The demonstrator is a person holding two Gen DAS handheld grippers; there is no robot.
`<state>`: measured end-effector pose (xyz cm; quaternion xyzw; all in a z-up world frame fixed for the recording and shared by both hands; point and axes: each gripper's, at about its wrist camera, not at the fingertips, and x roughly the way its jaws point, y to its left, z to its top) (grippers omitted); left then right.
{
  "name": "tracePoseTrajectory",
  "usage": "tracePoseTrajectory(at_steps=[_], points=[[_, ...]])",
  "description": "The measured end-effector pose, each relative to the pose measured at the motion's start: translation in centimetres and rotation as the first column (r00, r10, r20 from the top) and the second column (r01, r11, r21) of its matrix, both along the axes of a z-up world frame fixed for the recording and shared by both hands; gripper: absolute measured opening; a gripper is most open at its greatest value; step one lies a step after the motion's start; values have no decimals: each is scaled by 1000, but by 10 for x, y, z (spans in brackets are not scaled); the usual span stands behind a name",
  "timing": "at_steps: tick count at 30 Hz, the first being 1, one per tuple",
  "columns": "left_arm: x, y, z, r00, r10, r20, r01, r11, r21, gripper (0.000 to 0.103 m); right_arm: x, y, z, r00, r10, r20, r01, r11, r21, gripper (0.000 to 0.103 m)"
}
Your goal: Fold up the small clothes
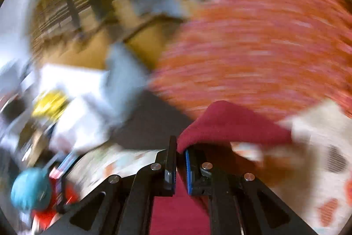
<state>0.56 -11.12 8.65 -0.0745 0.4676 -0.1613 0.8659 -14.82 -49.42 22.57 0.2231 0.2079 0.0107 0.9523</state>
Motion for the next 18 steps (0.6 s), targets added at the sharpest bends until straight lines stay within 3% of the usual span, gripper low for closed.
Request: tracePoseTrajectory(at_steps=[4, 6, 7, 9, 10, 13, 18], points=[[6, 24, 4, 998, 59, -1, -59, 998, -36, 55, 44, 104, -27, 970, 229, -80, -233, 971, -57, 6], [9, 32, 2, 997, 78, -8, -78, 996, -39, 55, 74, 161, -77, 926, 318, -205, -339, 938, -76, 13], [10, 35, 0, 996, 84, -16, -84, 996, -40, 55, 86, 175, -97, 899, 338, -278, -369, 927, -69, 17], [12, 39, -3, 995, 91, -42, -93, 994, -56, 55, 113, 206, -159, 773, 370, -515, -438, 899, -10, 19], [12, 40, -4, 995, 86, -52, -89, 994, -64, 55, 114, 210, -169, 757, 372, -537, -441, 897, 0, 19], [12, 38, -6, 996, 63, -59, -67, 996, -64, 55, 105, 207, -171, 771, 357, -528, -431, 902, -20, 19], [10, 24, -13, 997, 13, -73, -20, 996, -90, 55, 68, 167, -136, 831, 330, -449, -367, 930, 4, 23]])
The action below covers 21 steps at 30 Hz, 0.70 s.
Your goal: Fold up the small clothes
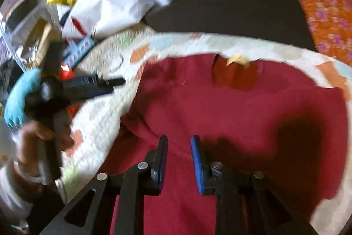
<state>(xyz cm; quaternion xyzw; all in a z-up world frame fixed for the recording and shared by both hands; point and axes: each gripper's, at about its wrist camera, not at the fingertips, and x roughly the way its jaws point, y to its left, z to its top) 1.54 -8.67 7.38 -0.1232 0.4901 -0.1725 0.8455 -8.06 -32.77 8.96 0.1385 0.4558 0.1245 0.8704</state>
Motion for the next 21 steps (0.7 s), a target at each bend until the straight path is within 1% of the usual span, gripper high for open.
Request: tracePoseTrajectory(at_steps=[3, 4, 5, 8, 9, 10, 11, 12, 14, 15, 16, 19, 20, 21], points=[[-2, -21, -12, 997, -78, -26, 78, 997, 11, 55, -12, -33, 10, 997, -82, -1, 82, 997, -11, 25], [-2, -27, -16, 995, -96, -29, 96, 995, 19, 55, -13, -37, 10, 995, -99, -3, 99, 995, -9, 25], [-2, -32, -18, 994, -106, -29, 106, 994, 23, 55, -19, -49, 10, 991, -132, -7, 132, 991, 4, 26], [0, -47, -24, 991, -129, -15, 129, 992, 7, 55, -36, -72, 7, 983, -183, -18, 183, 983, 30, 26], [1, -52, -26, 991, -136, -13, 136, 991, 7, 53, -43, -79, 10, 981, -191, -19, 192, 981, 37, 26], [3, -56, -28, 991, -136, -11, 136, 991, 15, 38, -47, -84, 9, 979, -201, -24, 202, 978, 43, 26], [5, -60, -31, 990, -138, -14, 138, 990, 22, 29, -51, -90, 6, 976, -215, -28, 216, 975, 43, 26], [6, -64, -33, 989, -147, -23, 147, 989, 16, 16, -54, -97, 7, 973, -230, -29, 231, 972, 40, 26], [4, -65, -30, 988, -152, -15, 152, 988, 12, 12, -60, -109, 7, 961, -275, -25, 276, 961, 36, 26], [2, -65, -24, 987, -159, 4, 159, 987, 12, 10, -62, -115, 7, 955, -295, -21, 296, 955, 34, 26], [0, -62, -13, 985, -166, 39, 166, 986, 3, 9, -64, -122, 11, 946, -323, -7, 323, 946, 24, 26], [-1, -48, 12, 983, -136, 126, 136, 991, 8, 9, -64, -132, 18, 930, -368, 21, 368, 930, 18, 26], [0, -42, 16, 983, -120, 141, 119, 993, 17, 9, -61, -133, 20, 927, -375, 29, 374, 927, 18, 26], [2, -37, 14, 986, -103, 134, 100, 995, 30, 9, -56, -132, 21, 927, -373, 32, 373, 928, 15, 26]])
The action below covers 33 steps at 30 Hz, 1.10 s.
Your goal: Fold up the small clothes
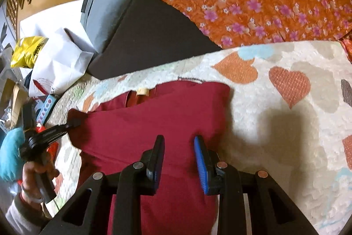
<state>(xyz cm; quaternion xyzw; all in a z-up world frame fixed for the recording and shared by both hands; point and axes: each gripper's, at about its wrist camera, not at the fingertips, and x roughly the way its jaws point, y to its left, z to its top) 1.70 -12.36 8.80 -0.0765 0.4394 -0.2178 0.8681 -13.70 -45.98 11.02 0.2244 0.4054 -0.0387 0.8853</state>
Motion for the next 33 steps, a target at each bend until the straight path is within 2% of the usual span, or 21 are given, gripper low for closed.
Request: tracePoseTrajectory(at_steps=[5, 8, 10, 14, 17, 20, 21, 23, 25, 29, 33], points=[[3, -2, -38, 996, 0, -84, 7, 997, 83, 9, 31, 14, -18, 999, 14, -29, -16, 998, -67, 26], [4, -6, -45, 997, 1, -77, 8, 993, 120, 9, 59, 14, -56, 987, 14, -159, -35, 991, -128, 25], [3, -6, -45, 997, 1, -77, 8, 992, 123, 9, 63, 12, -63, 985, 20, -170, -46, 988, -146, 24], [-2, -6, -43, 998, -7, -55, 15, 990, 143, 11, 46, 23, -33, 987, 43, -155, -76, 975, -209, 26], [-4, -7, -45, 999, -3, -49, 11, 987, 159, 12, 24, 33, -26, 985, 59, -164, -97, 968, -233, 26], [-5, -9, -47, 999, 1, -40, 6, 984, 179, 16, 12, 34, -52, 969, 26, -247, -96, 957, -275, 26], [-6, -9, -48, 999, 4, -37, 3, 983, 185, 22, 11, 35, -62, 965, 27, -259, -105, 951, -291, 26], [-8, -10, -48, 999, 9, -39, -1, 978, 207, 31, 8, 39, -63, 972, 31, -234, -108, 941, -320, 26], [-13, -8, -45, 999, 13, -31, -6, 975, 220, 39, 4, 40, -51, 972, 25, -234, -96, 950, -297, 26], [-26, 4, -37, 999, 17, -30, -10, 978, 211, 43, -15, 48, -28, 982, 34, -188, -82, 963, -257, 26], [-40, 12, -37, 1000, 13, -28, -7, 979, 206, 47, -25, 57, -42, 972, 25, -233, -83, 967, -243, 28]])
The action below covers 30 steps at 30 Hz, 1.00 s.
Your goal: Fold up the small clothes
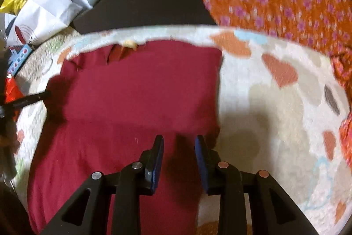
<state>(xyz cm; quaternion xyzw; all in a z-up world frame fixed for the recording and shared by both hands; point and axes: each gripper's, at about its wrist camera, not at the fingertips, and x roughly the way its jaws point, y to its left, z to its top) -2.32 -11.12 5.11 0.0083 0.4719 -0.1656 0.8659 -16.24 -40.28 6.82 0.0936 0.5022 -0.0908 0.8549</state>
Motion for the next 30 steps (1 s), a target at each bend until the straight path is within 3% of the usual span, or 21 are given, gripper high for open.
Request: tracePoseTrajectory(at_steps=[2, 3, 9, 12, 14, 22, 26, 30], points=[[-7, 2, -4, 1000, -6, -6, 6, 1000, 13, 47, 2, -4, -26, 997, -45, -61, 47, 998, 44, 28], [-11, 4, -4, 1000, -5, -9, 5, 1000, 13, 47, 1, -4, -28, 998, -50, -43, 52, 997, 56, 29], [-44, 13, 3, 1000, -9, -10, 9, 1000, 7, 47, -27, 5, 4, 999, -46, -3, 46, 988, 145, 29], [-64, 15, 2, 1000, -14, -7, 14, 1000, 16, 59, -49, 16, 18, 1000, -19, 5, 18, 989, 148, 32], [-79, 15, 0, 1000, -19, -12, 19, 1000, 3, 61, -69, 20, 23, 1000, -13, 11, 11, 984, 180, 35], [-120, 15, 0, 999, -49, -6, 50, 999, 21, 61, -105, 36, 4, 999, -26, -22, 30, 983, 180, 39], [-134, 40, -2, 999, -18, -43, 17, 1000, -14, 61, -116, 29, -3, 997, -77, -25, 81, 981, 176, 39], [-153, 66, -15, 992, 14, -129, -22, 998, -65, 61, -128, 23, -11, 995, -73, -65, 87, 964, 251, 40]])
